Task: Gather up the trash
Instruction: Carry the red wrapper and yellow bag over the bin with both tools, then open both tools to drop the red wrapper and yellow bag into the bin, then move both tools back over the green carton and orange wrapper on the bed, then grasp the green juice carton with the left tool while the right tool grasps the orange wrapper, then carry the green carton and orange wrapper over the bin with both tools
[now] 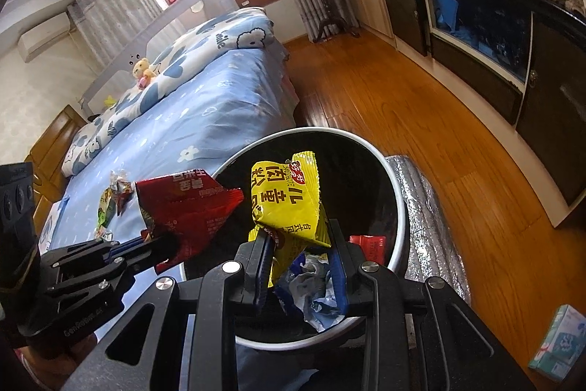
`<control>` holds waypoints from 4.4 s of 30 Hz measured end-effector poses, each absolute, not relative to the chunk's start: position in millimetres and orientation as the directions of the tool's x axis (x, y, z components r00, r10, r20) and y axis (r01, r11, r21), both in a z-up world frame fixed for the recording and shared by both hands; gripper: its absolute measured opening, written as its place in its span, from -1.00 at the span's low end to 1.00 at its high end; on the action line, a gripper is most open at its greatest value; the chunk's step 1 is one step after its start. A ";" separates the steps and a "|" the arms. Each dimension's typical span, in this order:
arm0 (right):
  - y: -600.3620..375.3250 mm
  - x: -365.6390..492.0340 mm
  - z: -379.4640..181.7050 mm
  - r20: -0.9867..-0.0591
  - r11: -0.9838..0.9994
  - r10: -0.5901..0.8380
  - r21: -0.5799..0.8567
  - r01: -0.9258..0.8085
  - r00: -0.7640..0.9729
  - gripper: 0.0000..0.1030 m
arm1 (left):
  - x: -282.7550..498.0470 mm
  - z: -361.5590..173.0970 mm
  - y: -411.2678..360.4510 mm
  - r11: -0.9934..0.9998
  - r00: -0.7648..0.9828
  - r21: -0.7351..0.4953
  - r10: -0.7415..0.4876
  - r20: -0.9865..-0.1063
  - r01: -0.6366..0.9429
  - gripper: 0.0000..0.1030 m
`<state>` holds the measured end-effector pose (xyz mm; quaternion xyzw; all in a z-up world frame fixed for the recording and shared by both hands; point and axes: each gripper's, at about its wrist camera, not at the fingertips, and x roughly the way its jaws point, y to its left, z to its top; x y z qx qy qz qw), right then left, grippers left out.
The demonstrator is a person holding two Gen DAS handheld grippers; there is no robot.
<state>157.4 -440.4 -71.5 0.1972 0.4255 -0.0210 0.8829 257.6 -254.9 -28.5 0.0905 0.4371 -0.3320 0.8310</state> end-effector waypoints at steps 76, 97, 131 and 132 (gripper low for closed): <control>-170.9 244.4 -96.2 -0.740 0.890 0.449 0.421 -0.175 0.502 0.95 | 214.9 -36.1 80.1 0.986 0.590 -0.151 -0.160 -0.792 0.065 0.49; -118.0 361.8 -139.2 -0.736 0.855 0.513 0.482 -0.190 0.442 0.76 | 312.2 -83.7 76.0 0.958 0.511 -0.147 -0.256 -0.820 0.244 0.46; -232.7 207.0 -94.1 -0.681 0.858 0.458 0.508 -0.082 0.572 -0.99 | 223.6 -37.0 1.9 0.955 0.594 -0.228 -0.297 -0.748 0.191 0.07; -236.7 202.1 -92.6 -0.681 0.860 0.451 0.504 -0.078 0.577 -0.99 | 220.8 -35.8 -4.0 0.952 0.591 -0.227 -0.306 -0.746 0.206 0.07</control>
